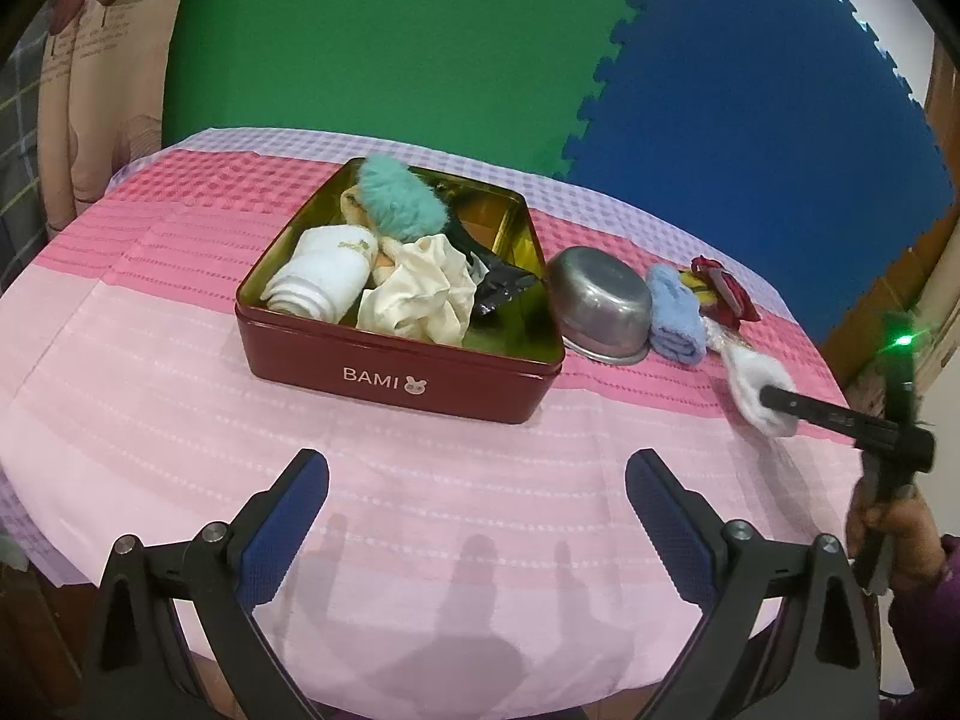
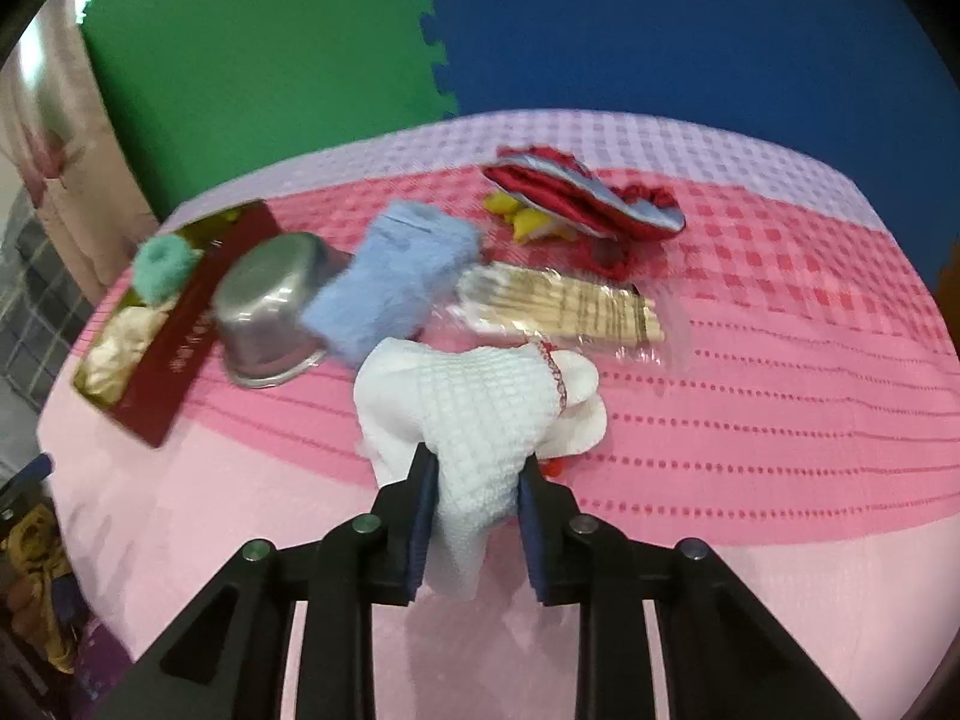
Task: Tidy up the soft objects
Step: 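Grasp the white sock with the right gripper, then carry the white sock into the tin box and open the right gripper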
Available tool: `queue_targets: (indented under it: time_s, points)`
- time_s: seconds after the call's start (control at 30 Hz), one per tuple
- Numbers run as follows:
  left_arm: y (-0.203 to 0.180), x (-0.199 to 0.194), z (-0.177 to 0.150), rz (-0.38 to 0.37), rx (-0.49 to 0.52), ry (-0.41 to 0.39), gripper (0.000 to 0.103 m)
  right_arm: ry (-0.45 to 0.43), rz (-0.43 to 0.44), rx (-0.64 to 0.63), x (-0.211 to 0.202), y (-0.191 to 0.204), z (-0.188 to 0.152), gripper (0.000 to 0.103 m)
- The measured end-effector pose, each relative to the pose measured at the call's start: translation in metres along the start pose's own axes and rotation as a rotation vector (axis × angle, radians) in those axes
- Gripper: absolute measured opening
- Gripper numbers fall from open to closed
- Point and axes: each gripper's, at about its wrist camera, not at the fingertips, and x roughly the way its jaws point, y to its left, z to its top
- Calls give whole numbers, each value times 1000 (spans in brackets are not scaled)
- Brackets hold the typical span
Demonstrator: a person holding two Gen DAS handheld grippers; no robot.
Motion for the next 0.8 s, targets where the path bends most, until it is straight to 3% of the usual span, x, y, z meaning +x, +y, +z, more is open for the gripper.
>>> queue_targets:
  time_s: [0.17,0.37,0.53,0.8]
  points:
    - [-3,-1,0,5,7,2,98,-49,81,-7,-34,20,9,25]
    - [-8,-5,1,24,45,-7,98,-96,194,-118,-48,82,46,25]
    - [-13,-5,1,77,102,-7,98,-92,246,-232,-28,137,74,25]
    - [-14,5,-1,139,161,45,98,-47,335,-320,33,186,112,25]
